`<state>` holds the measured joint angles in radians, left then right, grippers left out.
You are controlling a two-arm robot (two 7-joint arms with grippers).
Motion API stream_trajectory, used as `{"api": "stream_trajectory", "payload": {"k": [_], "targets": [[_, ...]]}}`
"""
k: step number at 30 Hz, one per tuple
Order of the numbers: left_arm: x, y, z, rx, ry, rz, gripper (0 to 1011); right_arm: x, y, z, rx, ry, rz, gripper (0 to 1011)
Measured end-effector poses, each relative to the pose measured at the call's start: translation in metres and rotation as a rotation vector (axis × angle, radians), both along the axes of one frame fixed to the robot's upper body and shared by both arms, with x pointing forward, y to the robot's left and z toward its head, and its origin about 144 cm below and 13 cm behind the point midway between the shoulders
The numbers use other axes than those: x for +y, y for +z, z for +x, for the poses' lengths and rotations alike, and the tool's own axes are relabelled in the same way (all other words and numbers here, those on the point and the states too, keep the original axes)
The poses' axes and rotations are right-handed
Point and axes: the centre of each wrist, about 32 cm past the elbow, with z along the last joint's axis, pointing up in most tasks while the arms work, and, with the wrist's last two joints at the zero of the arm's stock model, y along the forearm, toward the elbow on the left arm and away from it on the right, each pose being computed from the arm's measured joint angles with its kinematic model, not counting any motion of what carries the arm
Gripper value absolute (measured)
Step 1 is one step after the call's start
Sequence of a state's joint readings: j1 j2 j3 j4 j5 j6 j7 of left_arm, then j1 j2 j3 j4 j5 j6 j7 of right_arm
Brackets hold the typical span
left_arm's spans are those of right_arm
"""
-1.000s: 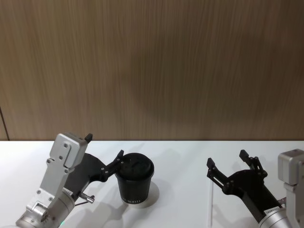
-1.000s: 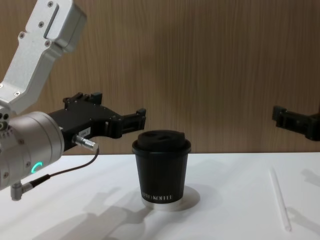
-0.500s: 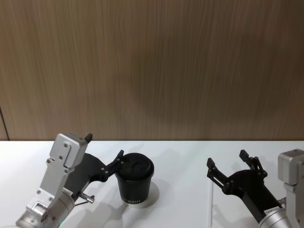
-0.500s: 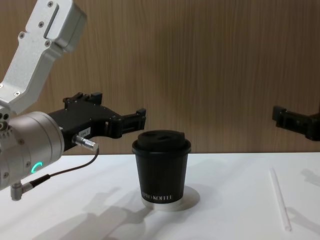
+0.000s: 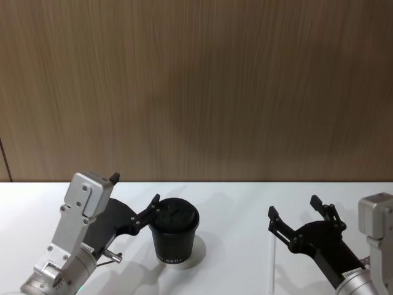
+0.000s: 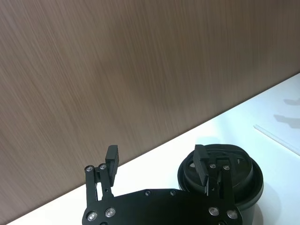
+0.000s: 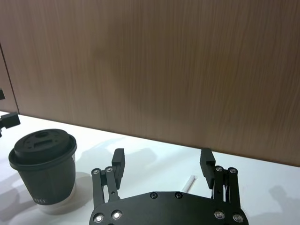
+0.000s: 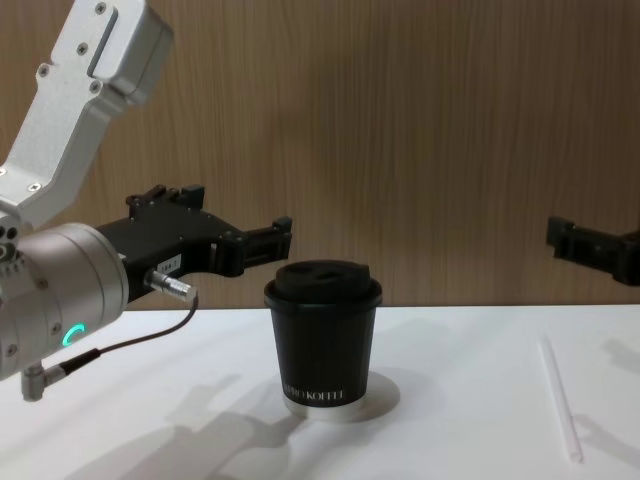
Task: Pick up the straw with one hand, pass it to the other hand, and insert it into the cup.
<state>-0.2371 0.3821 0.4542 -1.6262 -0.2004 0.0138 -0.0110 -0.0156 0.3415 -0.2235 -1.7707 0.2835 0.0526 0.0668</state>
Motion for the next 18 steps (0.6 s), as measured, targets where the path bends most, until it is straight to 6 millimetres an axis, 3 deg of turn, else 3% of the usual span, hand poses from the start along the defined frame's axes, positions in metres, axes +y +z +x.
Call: {"api": "stream_trajectory", "payload": {"k": [18], "targets": [[0.000,0.000,0.000,0.000,0.000,0.000,1000,-0.011,0.007,0.001,0.171,-0.016,-0.088,1001]]}}
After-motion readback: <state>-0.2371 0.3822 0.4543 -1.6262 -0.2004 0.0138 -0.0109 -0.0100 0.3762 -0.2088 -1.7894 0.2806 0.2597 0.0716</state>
